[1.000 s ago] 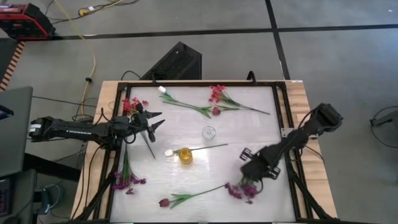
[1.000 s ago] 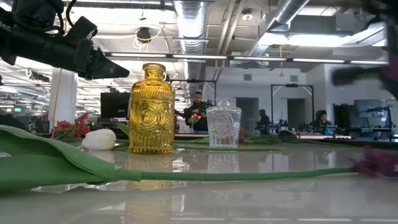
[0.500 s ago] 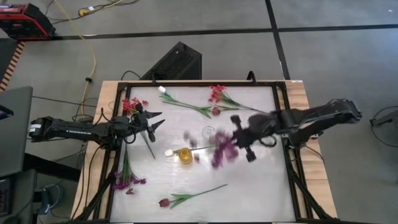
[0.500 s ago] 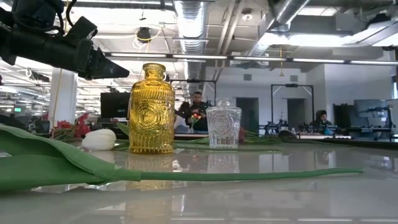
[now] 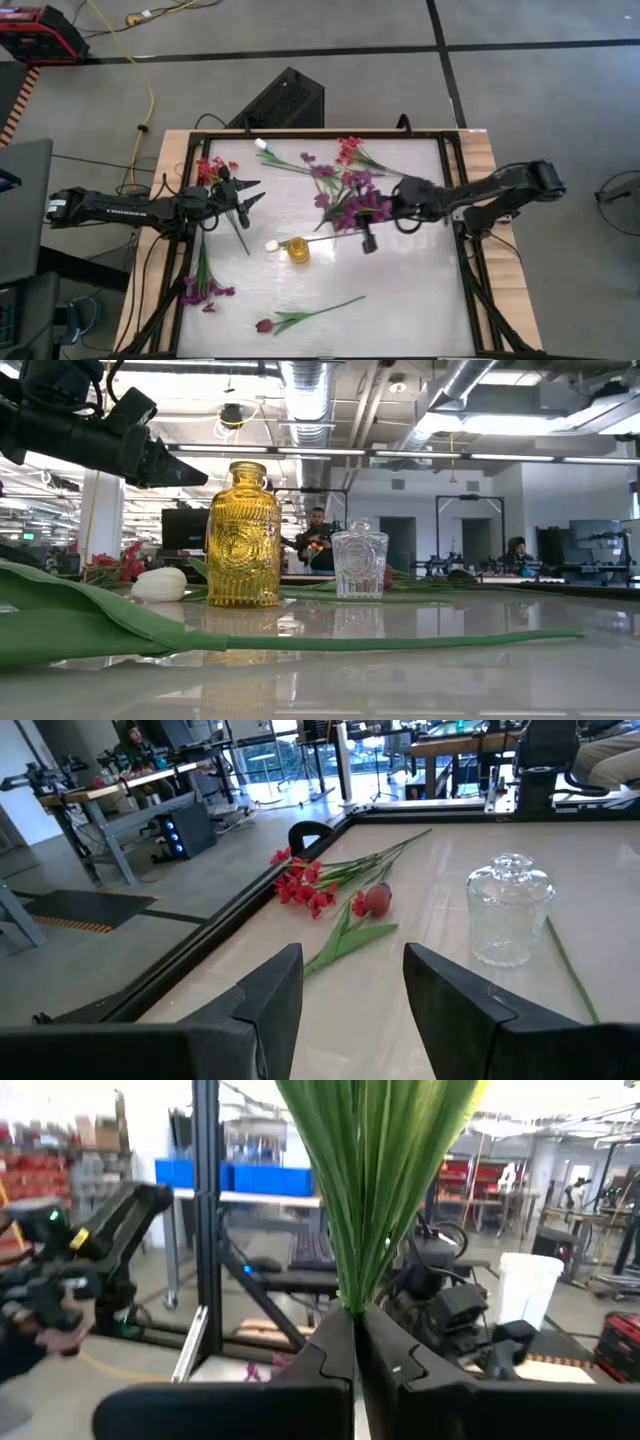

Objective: Sort flowers into vase by color
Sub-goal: Put the right purple flowers into the yellow vase

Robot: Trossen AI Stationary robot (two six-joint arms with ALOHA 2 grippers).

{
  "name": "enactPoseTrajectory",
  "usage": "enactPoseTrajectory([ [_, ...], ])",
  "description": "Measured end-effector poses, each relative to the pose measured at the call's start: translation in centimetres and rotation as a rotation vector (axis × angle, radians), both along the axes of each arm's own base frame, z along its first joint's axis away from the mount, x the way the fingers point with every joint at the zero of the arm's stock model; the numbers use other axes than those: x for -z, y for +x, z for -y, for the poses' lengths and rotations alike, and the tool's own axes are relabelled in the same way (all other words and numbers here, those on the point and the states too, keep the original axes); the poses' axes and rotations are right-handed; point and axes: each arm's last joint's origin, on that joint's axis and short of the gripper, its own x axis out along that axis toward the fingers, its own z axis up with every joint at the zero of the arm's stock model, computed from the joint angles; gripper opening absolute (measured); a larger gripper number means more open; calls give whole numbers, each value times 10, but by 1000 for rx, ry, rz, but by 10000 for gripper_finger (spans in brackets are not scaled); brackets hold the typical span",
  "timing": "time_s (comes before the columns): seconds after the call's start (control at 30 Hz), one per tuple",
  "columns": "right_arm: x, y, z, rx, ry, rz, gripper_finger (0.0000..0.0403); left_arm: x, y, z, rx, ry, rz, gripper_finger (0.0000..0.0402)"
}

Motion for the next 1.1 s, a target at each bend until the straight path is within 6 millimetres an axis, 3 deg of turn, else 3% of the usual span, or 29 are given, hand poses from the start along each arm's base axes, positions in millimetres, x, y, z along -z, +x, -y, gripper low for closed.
enactPoseTrajectory([
  [0.13,34,26,-2,-3,15,-19,29,1,0,0,0,-2,-12,165],
  [0.23,48,36,-4,-15,54,3,28,3,0,0,-1,-11,-22,165],
  [0.87,96,61,-2,-6,84,-65,31,5,-1,0,-2,-27,-40,165],
  [1.1,102,62,1,15,75,-124,64,5,-1,0,-3,-27,-40,165],
])
